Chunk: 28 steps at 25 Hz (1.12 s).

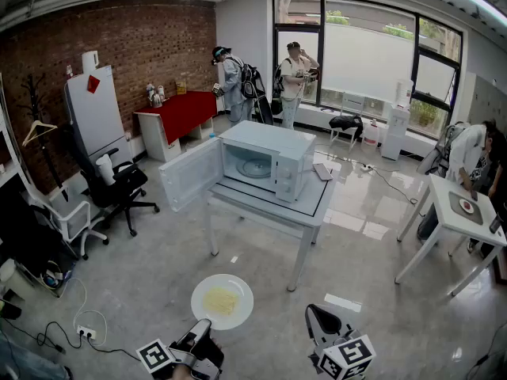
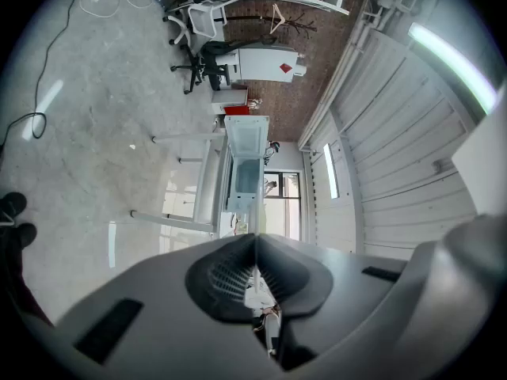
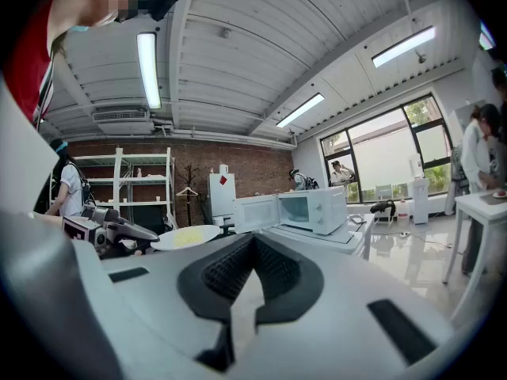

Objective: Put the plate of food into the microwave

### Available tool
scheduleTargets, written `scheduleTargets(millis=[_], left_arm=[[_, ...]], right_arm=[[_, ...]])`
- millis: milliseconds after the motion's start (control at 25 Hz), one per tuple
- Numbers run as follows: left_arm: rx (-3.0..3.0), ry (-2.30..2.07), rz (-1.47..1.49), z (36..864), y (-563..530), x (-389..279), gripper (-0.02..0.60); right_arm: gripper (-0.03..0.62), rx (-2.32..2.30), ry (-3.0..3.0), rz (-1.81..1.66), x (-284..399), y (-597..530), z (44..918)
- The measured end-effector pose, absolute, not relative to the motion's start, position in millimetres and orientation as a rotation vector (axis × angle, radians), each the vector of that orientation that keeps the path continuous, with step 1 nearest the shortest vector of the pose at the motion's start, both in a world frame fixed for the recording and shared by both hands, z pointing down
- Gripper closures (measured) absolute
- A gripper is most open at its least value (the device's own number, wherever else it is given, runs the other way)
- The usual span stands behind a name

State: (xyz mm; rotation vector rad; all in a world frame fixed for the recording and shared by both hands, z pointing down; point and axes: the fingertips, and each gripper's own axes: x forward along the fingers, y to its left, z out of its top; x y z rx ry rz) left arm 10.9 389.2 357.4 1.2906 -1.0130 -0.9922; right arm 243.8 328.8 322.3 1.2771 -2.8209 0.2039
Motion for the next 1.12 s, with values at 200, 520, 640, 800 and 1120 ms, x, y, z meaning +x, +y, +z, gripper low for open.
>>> scheduleTargets(millis=[200,520,640,800,1120], left_arm=[[1.294,-1.014,-0.991,354,387,11,0.563],[1.311,-1.015,-0.985,345,387,16,0.563],[1.308,-1.013,-0.982,343,388,17,0.563],[1.302,-1.02,-0.968,346,386,21,0.563],[1.316,-1.011,-0.982,344,364,28,0.563]], right_arm=[[0.58,1.291,-2.812,0.246,244,328,324],[0.58,1.317,-2.815,0.29,247,329,312],[0.58,1.313,-2.81,0.308,246,332,314],[0.58,1.3,-2.803,0.335,249,334,319],[0.579,1.238,-2.852,0.317,251,318,316]])
